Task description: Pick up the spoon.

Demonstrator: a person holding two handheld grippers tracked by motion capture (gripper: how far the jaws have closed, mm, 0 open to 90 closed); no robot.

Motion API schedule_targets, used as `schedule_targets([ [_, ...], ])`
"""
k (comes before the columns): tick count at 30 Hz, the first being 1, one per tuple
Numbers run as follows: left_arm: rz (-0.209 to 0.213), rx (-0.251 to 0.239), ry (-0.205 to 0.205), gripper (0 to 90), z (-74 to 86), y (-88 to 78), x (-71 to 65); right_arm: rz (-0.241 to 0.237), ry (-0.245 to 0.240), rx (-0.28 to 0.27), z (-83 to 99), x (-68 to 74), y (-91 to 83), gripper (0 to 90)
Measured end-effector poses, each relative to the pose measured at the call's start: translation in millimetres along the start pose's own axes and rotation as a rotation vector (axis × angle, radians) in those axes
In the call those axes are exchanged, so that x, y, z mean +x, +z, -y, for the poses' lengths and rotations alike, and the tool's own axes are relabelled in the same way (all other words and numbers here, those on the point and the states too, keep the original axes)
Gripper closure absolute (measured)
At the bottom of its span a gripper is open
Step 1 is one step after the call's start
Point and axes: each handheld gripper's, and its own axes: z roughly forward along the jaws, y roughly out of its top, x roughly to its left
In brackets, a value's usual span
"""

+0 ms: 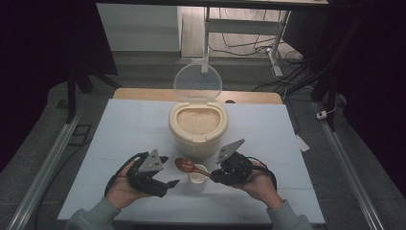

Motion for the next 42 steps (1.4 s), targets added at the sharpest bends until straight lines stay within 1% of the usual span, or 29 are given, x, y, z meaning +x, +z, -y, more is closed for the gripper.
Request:
schedule_targets([
  [2,0.016,0.003,0.013,19.9,-8.1,4.1,-1.1,-0.003,-0.008,-0.003,-2.1,1.3,1.3,79.0],
  [6,0.042,0.031,0.048,19.7,-23.3,13.6,-5.0,-0.005,-0.013,0.002,-3.3,2.8,2.7,79.0],
  [7,0.028,0.034,0.062,19.6,-29.8,18.3,-8.4,-0.006,-0.017,0.001,-3.4,3.2,3.4,79.0],
  [8,0.028,0.034,0.062,19.6,-29.8,18.3,-8.4,-0.009,-0.02,0.001,-3.6,3.4,4.0,79.0],
  [11,0.027,0.043,0.097,19.8,-38.1,22.6,-12.1,-0.005,-0.023,0.006,-4.1,4.5,4.2,79.0],
  [12,0.025,0.045,0.104,20.8,-40.5,23.8,-12.8,-0.006,-0.032,0.002,-4.6,4.9,4.8,79.0],
  [13,0.04,0.053,0.117,21.4,-44.8,26.5,-12.6,-0.003,-0.031,0.005,-5.0,5.8,4.7,78.9],
  [15,0.05,0.056,0.124,22.4,-46.6,28.1,-12.6,-0.006,-0.035,0.004,-5.4,6.1,4.8,79.0],
  [17,0.074,0.071,0.136,26.9,-49.6,31.9,-13.3,-0.005,-0.053,0.007,-7.1,8.1,5.1,79.0],
  [18,0.084,0.082,0.145,26.9,-50.9,33.7,-13.8,-0.005,-0.053,0.007,-7.1,8.1,5.1,79.0],
  [19,0.106,0.107,0.159,31.6,-52.4,37.7,-14.5,-0.008,-0.07,0.009,-8.3,9.5,5.0,79.0],
  [20,0.115,0.122,0.169,33.2,-53.0,39.6,-14.2,-0.006,-0.076,0.011,-8.8,10.2,4.9,79.0],
  [21,0.115,0.122,0.169,35.3,-53.0,39.6,-14.2,-0.009,-0.076,0.012,-9.2,11.2,4.7,79.0],
  [24,0.143,0.156,0.177,41.4,-53.2,44.6,-13.9,-0.009,-0.097,0.012,-9.8,12.2,4.0,79.0],
  [25,0.156,0.176,0.181,43.3,-53.1,47.2,-14.0,-0.009,-0.102,0.007,-9.8,12.8,4.4,79.0],
  [27,0.161,0.186,0.184,47.5,-53.1,48.4,-13.8,-0.01,-0.113,0.011,-10.3,14.0,4.1,79.0],
  [28,0.169,0.204,0.191,49.7,-52.9,50.1,-13.7,-0.009,-0.119,0.01,-10.6,14.5,4.2,79.0],
  [29,0.169,0.204,0.191,52.1,-52.9,50.1,-13.7,-0.007,-0.132,0.014,-11.0,15.0,3.8,79.0],
  [30,0.173,0.21,0.193,54.7,-52.4,51.1,-13.9,-0.005,-0.137,0.005,-11.1,16.1,4.4,79.0],
  [31,0.174,0.225,0.2,57.7,-51.7,52.8,-14.2,0.0,-0.154,0.007,-11.6,17.1,4.1,78.9],
  [32,0.174,0.225,0.2,59.4,-51.7,52.8,-14.2,0.0,-0.154,0.007,-11.6,17.1,4.1,78.9],
  [33,0.176,0.234,0.211,61.9,-51.3,53.4,-14.6,0.01,-0.185,0.009,-12.6,19.2,4.3,78.9],
  [34,0.177,0.249,0.232,63.8,-50.1,55.0,-16.5,0.017,-0.201,0.011,-13.0,20.9,4.8,78.9],
  [35,0.177,0.249,0.232,66.3,-50.1,55.0,-16.5,0.017,-0.201,0.011,-13.0,20.9,4.8,78.9],
  [36,0.199,0.26,0.251,68.2,-48.5,56.3,-17.4,0.014,-0.232,0.019,-13.9,23.1,5.1,78.9],
  [39,0.224,0.271,0.257,72.7,-45.9,59.1,-20.0,0.014,-0.27,0.041,-14.4,25.5,5.9,78.8],
  [40,0.224,0.271,0.257,73.7,-45.9,59.1,-20.0,0.007,-0.281,0.032,-14.1,26.1,7.7,78.7],
  [41,0.234,0.28,0.268,74.7,-44.8,60.4,-21.2,0.004,-0.281,0.031,-13.9,27.3,8.6,78.7],
  [42,0.243,0.281,0.27,75.7,-44.2,60.9,-21.7,0.006,-0.302,0.033,-13.8,27.3,9.1,78.5],
])
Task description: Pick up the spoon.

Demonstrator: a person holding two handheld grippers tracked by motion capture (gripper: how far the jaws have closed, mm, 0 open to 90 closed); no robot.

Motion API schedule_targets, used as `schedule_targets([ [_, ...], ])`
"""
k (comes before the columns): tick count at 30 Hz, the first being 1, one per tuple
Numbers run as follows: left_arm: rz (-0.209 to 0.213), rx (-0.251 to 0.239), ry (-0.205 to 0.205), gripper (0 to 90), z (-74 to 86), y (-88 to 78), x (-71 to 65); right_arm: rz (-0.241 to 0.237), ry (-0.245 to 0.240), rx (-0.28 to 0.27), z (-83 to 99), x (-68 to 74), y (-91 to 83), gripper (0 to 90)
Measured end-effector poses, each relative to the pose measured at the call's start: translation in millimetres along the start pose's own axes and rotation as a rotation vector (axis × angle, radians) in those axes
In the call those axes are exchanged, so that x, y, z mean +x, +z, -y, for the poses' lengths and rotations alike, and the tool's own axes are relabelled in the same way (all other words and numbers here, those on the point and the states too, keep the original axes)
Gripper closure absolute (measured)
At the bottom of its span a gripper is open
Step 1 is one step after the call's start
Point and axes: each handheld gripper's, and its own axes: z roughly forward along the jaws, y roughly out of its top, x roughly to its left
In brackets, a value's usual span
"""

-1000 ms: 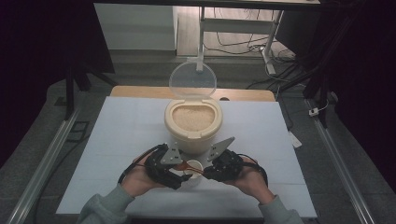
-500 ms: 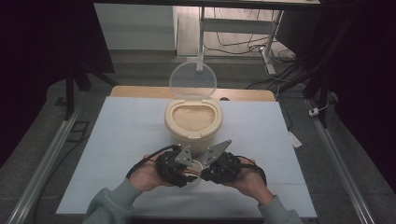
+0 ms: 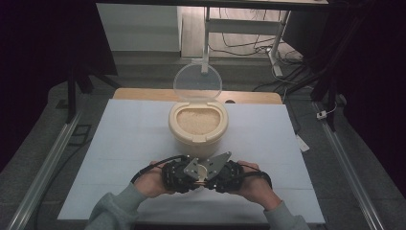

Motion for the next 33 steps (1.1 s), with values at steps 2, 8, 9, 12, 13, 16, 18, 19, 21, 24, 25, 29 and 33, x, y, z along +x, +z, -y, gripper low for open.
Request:
schedule_targets([
  [2,0.011,-0.003,0.003,78.3,0.1,0.6,-1.0,0.001,-0.012,-0.004,-0.5,1.2,0.5,78.1],
  [8,-0.01,0.003,0.004,79.1,0.3,0.8,-2.0,0.01,0.01,-0.035,2.2,-1.0,-1.2,76.3],
  [9,-0.019,0.001,0.0,79.1,0.8,-0.2,-1.6,0.02,0.035,-0.059,3.7,-2.5,-3.1,73.9],
  [12,-0.044,-0.021,-0.013,79.2,2.3,-5.5,-0.2,0.05,0.129,-0.152,9.0,-8.1,-12.0,65.5],
  [13,-0.054,-0.033,-0.024,79.2,2.9,-7.4,0.5,0.064,0.156,-0.183,11.0,-9.8,-15.5,64.1],
  [16,-0.088,-0.056,-0.05,79.2,5.3,-12.5,3.0,0.113,0.239,-0.279,17.2,-11.7,-25.4,57.3],
  [18,-0.107,-0.069,-0.067,79.1,7.1,-14.5,4.4,0.156,0.295,-0.334,22.0,-11.5,-31.1,52.4],
  [19,-0.116,-0.073,-0.073,79.2,7.9,-15.3,5.1,0.181,0.325,-0.351,24.8,-11.5,-33.7,51.2],
  [21,-0.127,-0.081,-0.084,79.2,9.0,-15.9,6.2,0.223,0.375,-0.378,31.2,-11.9,-37.0,48.0],
  [24,-0.14,-0.091,-0.093,79.1,9.6,-16.2,6.7,0.258,0.447,-0.412,42.0,-12.1,-37.8,45.1],
  [25,-0.144,-0.096,-0.096,79.1,9.6,-16.5,6.9,0.259,0.472,-0.427,45.3,-11.7,-37.3,44.2],
  [29,-0.165,-0.112,-0.103,79.1,9.9,-17.5,6.9,0.276,0.527,-0.455,52.8,-10.2,-35.4,42.7],
  [33,-0.191,-0.137,-0.112,79.2,10.1,-19.9,6.6,0.244,0.584,-0.49,58.7,-7.9,-26.5,39.7],
])
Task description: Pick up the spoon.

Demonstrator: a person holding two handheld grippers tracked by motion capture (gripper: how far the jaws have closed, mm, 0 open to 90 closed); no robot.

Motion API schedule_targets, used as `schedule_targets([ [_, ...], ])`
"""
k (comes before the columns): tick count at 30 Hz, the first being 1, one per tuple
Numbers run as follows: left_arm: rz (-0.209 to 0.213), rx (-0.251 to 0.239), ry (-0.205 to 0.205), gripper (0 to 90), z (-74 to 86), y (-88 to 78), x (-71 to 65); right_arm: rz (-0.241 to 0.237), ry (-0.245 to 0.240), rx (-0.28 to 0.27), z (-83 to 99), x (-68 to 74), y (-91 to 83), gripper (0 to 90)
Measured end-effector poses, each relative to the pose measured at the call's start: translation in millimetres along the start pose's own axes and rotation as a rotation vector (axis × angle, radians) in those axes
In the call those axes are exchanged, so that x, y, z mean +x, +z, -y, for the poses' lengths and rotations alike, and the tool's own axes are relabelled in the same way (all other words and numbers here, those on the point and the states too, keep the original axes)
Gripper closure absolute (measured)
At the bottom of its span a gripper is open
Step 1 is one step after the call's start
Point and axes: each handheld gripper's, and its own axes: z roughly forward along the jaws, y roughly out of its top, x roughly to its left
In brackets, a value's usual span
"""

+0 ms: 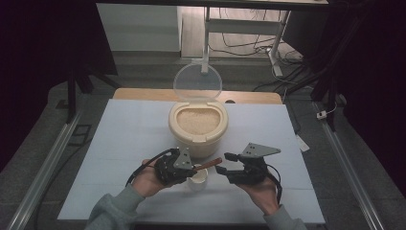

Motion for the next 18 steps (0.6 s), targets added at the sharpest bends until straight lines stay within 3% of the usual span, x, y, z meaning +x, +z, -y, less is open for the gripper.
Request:
schedule_targets([
  [8,-0.029,-0.032,0.002,79.2,-1.4,-2.8,-2.4,-0.007,0.084,-0.033,3.1,6.6,10.9,44.1],
  [17,-0.038,-0.036,0.018,79.2,-3.6,-3.1,-6.5,-0.043,0.177,-0.138,0.8,10.3,15.0,54.2],
  [18,-0.045,-0.038,0.023,79.3,-4.2,-3.8,-8.2,-0.063,0.196,-0.157,0.6,10.2,16.6,59.3],
])
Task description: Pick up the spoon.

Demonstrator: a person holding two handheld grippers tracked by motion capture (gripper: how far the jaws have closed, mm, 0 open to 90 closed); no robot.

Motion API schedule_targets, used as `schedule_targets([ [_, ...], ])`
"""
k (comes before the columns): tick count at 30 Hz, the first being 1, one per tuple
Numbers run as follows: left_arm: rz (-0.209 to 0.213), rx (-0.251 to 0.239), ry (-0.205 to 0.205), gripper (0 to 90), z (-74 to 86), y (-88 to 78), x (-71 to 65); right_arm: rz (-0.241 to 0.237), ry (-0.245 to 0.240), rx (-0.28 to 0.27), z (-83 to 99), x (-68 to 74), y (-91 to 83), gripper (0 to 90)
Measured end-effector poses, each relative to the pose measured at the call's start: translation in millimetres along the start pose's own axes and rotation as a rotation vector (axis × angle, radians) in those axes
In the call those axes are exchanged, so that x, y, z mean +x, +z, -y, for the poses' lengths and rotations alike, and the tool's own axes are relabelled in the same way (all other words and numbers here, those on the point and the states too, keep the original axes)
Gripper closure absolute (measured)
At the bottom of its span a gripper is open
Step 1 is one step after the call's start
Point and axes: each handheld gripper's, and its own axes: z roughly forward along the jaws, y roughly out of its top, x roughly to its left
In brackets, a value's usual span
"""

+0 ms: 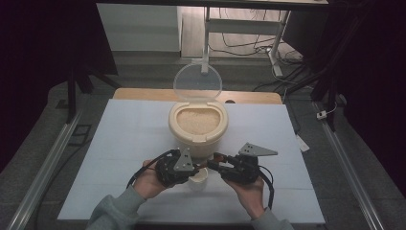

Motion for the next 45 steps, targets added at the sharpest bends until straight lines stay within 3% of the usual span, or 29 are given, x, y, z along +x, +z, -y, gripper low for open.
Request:
schedule_targets([
  [5,-0.011,-0.008,0.003,79.3,0.6,-3.9,0.8,-0.037,0.039,-0.036,0.5,0.1,0.1,65.0],
  [11,-0.023,-0.019,-0.007,79.4,0.9,-6.9,1.8,-0.045,0.05,-0.042,0.9,0.5,1.0,63.4],
  [19,-0.019,-0.009,0.004,79.4,0.3,-3.6,-1.0,-0.073,0.06,-0.074,0.2,0.8,0.2,71.7],
  [22,-0.023,-0.002,0.005,79.5,1.0,-3.1,-0.3,-0.107,0.07,-0.082,0.6,0.1,0.2,76.0],
  [26,-0.021,0.0,0.01,79.4,1.6,-3.6,0.4,-0.151,0.06,-0.095,-0.4,2.1,0.9,81.6],
  [35,-0.005,-0.025,0.002,78.8,3.5,-10.7,1.9,-0.185,0.043,-0.126,-3.5,5.3,2.2,83.0],
  [37,-0.003,-0.044,-0.018,74.3,5.1,-11.1,2.8,-0.187,0.039,-0.138,-4.4,5.9,2.1,83.1],
  [38,-0.002,-0.074,-0.062,66.7,8.2,-12.0,5.3,-0.189,0.039,-0.146,-4.9,5.3,1.7,83.2],
  [40,-0.003,-0.085,-0.083,55.0,10.5,-13.1,7.0,-0.195,0.051,-0.159,-5.8,3.0,0.5,83.2],
  [41,-0.006,-0.119,-0.129,50.5,17.1,-16.3,9.6,-0.197,0.055,-0.163,-6.2,1.6,-0.3,83.2],
  [42,-0.006,-0.119,-0.129,46.4,17.1,-16.3,9.6,-0.192,0.058,-0.167,-6.5,0.5,-1.3,83.2],
  [43,-0.014,-0.143,-0.172,43.3,24.7,-20.6,12.5,-0.192,0.058,-0.173,-6.7,-0.9,-2.3,83.2],
  [45,-0.02,-0.155,-0.19,38.6,28.7,-22.9,13.9,-0.194,0.065,-0.185,-7.3,-3.6,-4.0,83.2],
])
